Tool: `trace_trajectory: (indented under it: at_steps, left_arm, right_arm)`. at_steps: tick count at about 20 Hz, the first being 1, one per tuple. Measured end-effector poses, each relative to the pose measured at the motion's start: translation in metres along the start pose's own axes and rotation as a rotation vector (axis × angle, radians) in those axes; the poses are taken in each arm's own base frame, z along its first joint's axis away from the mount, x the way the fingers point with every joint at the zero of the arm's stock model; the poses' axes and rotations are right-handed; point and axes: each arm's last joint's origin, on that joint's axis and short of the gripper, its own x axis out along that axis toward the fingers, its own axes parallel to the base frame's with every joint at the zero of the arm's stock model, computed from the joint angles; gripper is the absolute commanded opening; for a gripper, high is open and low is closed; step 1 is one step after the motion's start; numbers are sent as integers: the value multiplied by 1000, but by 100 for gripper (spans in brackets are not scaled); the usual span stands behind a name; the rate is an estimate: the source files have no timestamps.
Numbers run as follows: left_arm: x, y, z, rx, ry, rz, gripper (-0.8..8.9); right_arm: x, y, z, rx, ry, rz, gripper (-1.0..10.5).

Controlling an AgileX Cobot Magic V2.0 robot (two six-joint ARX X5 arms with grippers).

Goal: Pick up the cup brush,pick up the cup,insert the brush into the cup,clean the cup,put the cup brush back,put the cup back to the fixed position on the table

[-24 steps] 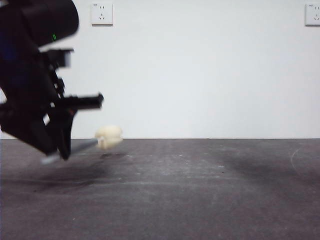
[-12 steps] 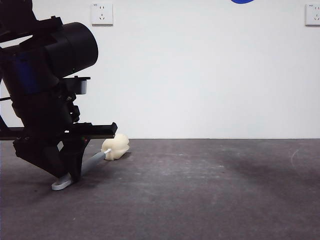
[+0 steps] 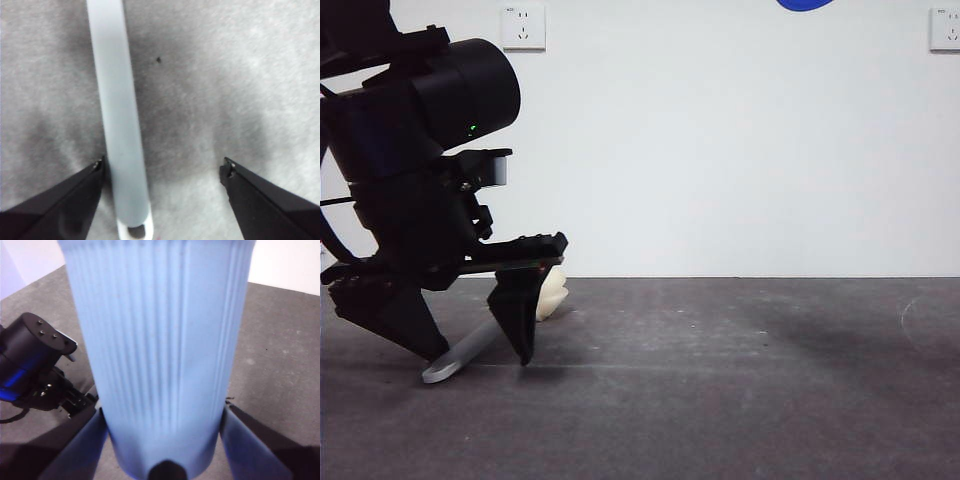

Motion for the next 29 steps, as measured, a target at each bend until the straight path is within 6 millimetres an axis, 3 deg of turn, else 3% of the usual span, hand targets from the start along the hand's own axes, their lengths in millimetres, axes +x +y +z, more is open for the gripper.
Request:
trace_trajectory:
  at_steps: [4,9,13,17,22,26,29]
  left_arm:
    - [-18,5,-6,21,7,3,390]
    - [-75,10,2,37,-153,-60,389]
    - [-118,19,-5,66,-231,-87,386]
    - [-149,29,-16,74,-286,-104,386]
    - [-165,35,-26,74,-302,-110,386]
    - [-166,37,-29,78,-276,-101,386]
    - [-165,37,-31,95,-263,-93,386]
  right_arm:
    - [19,8,4,6,-28,-13,-13]
    - [70,18,-4,-25,-73,-37,-13]
    - [110,16,-29,-23,-91,-80,-12]
    - [143,3,-74,-1,-104,-135,-12]
    - [176,-16,-112,24,-121,-182,-12]
    - [206,-27,-140,29,-112,-169,-12]
    - [217,-39,-156,36,-83,-168,-12]
